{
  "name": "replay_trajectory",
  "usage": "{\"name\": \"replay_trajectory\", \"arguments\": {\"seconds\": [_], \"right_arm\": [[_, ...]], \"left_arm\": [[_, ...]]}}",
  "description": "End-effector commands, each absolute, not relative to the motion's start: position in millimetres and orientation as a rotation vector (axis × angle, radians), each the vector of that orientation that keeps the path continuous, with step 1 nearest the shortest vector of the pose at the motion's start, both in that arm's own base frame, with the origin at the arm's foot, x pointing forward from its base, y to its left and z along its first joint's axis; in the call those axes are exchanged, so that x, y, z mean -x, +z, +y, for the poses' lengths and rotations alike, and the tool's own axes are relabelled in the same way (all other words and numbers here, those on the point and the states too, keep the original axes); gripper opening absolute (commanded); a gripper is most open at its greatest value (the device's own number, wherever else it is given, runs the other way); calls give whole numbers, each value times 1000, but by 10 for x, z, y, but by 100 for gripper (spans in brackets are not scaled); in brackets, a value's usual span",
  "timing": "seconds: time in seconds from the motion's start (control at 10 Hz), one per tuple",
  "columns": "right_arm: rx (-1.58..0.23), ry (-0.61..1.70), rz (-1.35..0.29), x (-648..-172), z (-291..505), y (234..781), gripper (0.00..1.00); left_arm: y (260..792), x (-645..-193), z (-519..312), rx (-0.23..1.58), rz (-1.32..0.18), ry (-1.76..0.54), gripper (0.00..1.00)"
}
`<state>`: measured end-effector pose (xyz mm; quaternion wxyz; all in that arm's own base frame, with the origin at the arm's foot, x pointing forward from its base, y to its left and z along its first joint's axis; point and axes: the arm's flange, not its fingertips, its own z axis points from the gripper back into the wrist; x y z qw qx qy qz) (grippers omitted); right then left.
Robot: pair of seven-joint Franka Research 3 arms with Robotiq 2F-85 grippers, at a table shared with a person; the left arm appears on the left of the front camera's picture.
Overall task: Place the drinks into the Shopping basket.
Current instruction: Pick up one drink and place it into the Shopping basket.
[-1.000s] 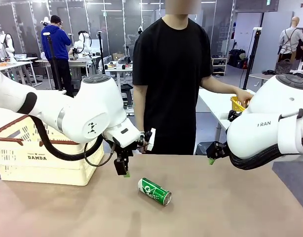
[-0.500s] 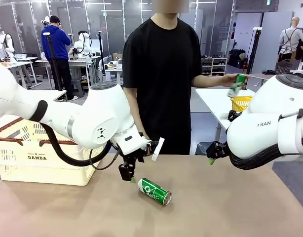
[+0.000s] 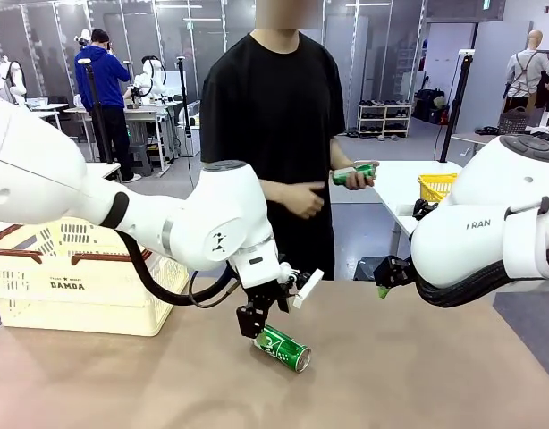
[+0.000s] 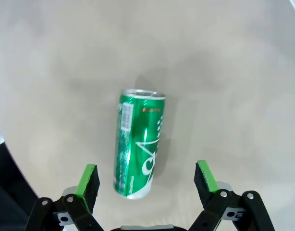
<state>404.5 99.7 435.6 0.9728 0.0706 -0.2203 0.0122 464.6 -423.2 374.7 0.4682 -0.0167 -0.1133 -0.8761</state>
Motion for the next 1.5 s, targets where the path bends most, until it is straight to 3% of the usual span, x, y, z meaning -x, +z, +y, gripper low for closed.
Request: {"name": "replay_trajectory", "arguments": {"seconds": [0.0,1.3,1.4], "right_arm": [[-146,23,-442,-4045,988,4348,100],[-146,23,-442,-4045,988,4348,100],[-146,23,-442,-4045,988,4348,100]], "left_arm": [[3770,-4766,-4291,91,-169,-2213,100],[3194,-4949,-4530,38,-60,-2149,100],[3168,-4975,-4526,16,-55,-2155,85]]}}
